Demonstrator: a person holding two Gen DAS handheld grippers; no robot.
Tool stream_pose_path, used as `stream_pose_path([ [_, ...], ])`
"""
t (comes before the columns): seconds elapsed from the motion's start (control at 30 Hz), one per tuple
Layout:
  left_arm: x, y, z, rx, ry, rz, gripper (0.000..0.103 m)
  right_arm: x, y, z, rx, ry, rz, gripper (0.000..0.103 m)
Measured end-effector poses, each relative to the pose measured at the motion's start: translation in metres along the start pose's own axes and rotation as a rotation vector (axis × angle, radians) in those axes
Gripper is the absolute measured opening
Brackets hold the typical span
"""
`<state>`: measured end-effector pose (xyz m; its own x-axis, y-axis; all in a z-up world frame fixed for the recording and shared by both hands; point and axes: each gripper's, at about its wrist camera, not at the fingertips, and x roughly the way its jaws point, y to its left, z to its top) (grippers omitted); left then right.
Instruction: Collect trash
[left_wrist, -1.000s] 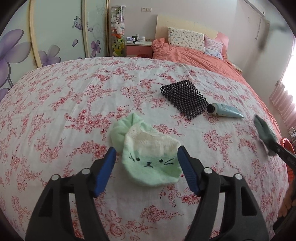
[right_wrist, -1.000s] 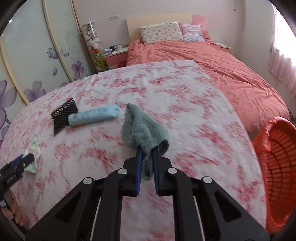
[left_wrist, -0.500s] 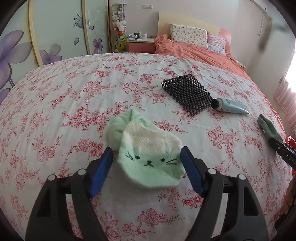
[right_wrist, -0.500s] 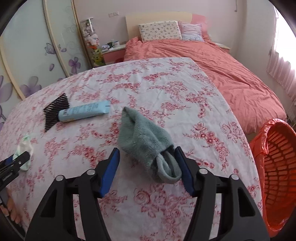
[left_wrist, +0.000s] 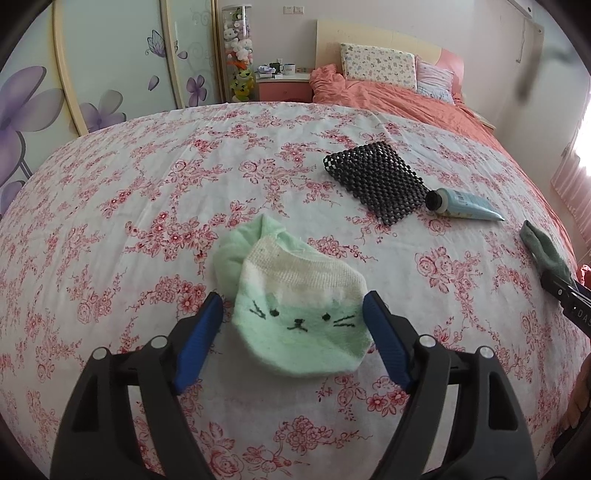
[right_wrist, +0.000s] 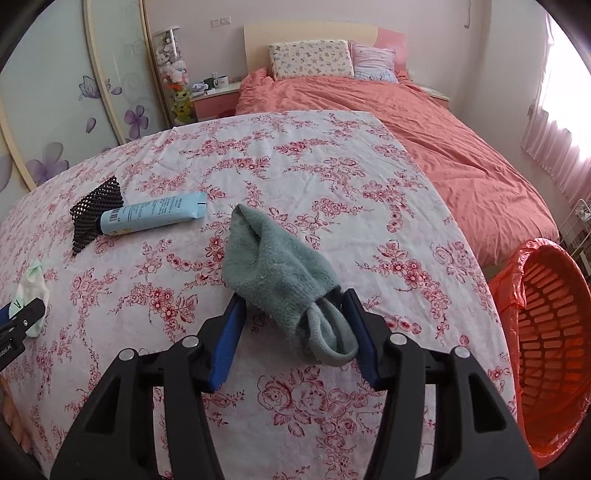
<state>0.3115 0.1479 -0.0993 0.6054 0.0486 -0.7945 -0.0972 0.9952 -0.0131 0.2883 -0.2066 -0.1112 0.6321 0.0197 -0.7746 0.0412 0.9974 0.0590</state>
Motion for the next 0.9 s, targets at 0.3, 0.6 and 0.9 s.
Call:
stream_pose_path([
  [0.3,0.0015,0.0013,-0.0011,-0.010,0.004,0.009,0.082,0.0001,-0.0001,0.0002,0.002,0.000,0.005,0.056],
  [0.6,0.0017,0.0020,-0.0006,-0.018,0.007,0.011,0.085,0.0001,0.0010,0.0005,0.002,0.001,0.012,0.057],
  [0.9,-0.0021,-0.0008,-0.0014,0.013,-0.012,-0.012,0.062,0.0006,-0.0006,0.0043,0.002,-0.008,0.028,0.048],
])
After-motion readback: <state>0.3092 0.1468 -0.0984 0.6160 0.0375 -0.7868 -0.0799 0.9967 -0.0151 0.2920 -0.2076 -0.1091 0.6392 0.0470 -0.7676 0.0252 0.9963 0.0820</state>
